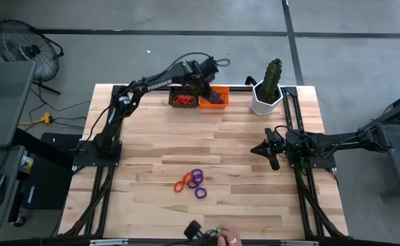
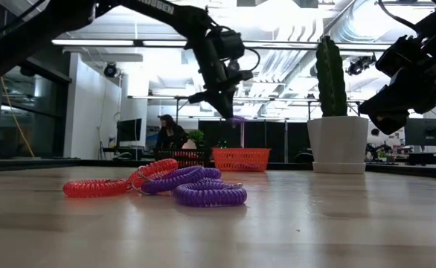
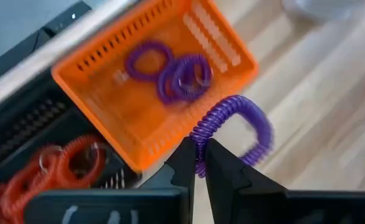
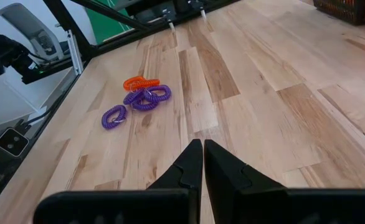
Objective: Sort spring keychains into baskets
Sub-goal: Put the violet spring keychain into the orange basket, then put the orange spring keychain into the black basket
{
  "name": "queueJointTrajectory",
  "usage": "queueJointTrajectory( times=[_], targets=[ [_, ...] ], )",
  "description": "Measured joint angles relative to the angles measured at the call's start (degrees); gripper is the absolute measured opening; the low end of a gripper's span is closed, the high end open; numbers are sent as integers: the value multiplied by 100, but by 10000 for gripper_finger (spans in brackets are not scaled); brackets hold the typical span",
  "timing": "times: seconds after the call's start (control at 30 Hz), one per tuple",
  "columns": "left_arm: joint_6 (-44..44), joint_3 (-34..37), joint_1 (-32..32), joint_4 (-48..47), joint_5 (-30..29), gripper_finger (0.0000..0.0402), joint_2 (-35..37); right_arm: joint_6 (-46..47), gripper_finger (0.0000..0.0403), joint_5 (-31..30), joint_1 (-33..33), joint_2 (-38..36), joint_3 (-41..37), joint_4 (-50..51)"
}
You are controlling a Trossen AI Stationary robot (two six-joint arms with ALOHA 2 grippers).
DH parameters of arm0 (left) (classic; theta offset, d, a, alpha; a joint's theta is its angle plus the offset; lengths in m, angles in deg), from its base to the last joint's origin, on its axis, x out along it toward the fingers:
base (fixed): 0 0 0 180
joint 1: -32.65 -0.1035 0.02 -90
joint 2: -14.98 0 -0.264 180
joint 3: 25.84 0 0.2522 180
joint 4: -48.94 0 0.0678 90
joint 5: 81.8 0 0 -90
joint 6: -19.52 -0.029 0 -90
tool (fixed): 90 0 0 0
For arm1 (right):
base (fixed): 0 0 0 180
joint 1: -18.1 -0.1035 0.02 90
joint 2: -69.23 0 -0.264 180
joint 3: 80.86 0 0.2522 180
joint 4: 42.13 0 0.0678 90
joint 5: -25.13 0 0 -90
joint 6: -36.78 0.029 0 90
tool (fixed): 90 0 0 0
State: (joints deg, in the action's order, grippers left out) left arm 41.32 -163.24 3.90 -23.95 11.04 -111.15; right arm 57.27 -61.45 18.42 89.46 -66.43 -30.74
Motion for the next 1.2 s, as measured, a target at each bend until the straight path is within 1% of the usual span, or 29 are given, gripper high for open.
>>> queueJointTrajectory(
  times=[0.17, 0.33, 0.5, 0.57, 0.67, 0.77, 1.0, 1.1, 1.2],
  targets=[
    [310, -3, -261, 342, 216, 19, -18, 0, 12, -2, 2, 0, 0, 0],
    [712, -9, -407, 584, 508, 19, -223, 0, 12, 0, 0, 0, 0, 0],
    [1167, -7, -459, 793, 1014, 19, -341, 0, 12, -2, 2, 0, 0, 0],
    [1315, -7, -463, 830, 1039, 19, -342, 0, 12, 0, 0, 0, 0, 0],
    [1515, -7, -476, 891, 920, 21, -343, 0, 12, -1, 2, 0, 0, -1],
    [1599, -7, -511, 995, 942, 38, -343, 0, 12, -2, 1, 0, 0, -2],
    [1600, -7, -557, 1007, 948, 93, -345, 0, 12, -2, 2, 0, 0, -1],
    [1600, -7, -572, 1007, 945, 103, -345, 0, 12, -2, 0, 0, 0, -2],
    [1545, -7, -575, 1007, 949, 105, -346, 0, 12, -1, 2, 0, 0, -2]
  ],
)
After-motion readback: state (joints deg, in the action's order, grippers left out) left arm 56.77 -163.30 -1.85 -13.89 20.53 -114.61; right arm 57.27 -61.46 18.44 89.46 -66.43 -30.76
